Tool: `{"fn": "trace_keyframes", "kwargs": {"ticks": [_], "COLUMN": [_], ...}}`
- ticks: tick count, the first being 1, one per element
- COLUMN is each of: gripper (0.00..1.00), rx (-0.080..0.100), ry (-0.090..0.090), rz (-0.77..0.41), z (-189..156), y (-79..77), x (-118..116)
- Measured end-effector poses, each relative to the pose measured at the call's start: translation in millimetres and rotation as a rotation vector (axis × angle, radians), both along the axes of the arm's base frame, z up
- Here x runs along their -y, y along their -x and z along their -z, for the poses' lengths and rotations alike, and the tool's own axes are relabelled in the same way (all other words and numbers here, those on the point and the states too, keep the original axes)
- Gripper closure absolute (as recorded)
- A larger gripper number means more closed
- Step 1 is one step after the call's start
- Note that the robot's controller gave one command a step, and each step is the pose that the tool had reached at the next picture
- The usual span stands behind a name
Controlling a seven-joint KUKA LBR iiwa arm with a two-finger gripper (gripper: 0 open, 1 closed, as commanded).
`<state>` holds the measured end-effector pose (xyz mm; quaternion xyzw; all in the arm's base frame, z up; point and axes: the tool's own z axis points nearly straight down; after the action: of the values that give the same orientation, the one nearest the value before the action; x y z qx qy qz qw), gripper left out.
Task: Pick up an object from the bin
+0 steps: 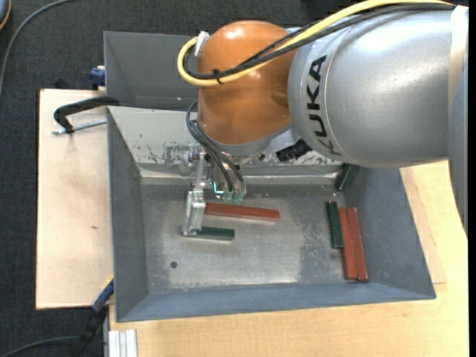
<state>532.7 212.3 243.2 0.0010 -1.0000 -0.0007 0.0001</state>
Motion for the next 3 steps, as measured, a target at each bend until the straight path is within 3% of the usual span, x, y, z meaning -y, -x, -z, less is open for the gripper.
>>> {"fn": "trace_keyframes", "kwargs": {"ticks": [1,2,3], "gripper": [0.0,1.0,0.0], "rx": [-0.008,0.0,0.0], "ry": [0.004,-0.001,0.0], "rz": [0.067,0.066,0.066], "z": [159.8,154.9,154.9], "y": [11.6,9.4,9.4], "x": [42.9,41.4,41.4]}}
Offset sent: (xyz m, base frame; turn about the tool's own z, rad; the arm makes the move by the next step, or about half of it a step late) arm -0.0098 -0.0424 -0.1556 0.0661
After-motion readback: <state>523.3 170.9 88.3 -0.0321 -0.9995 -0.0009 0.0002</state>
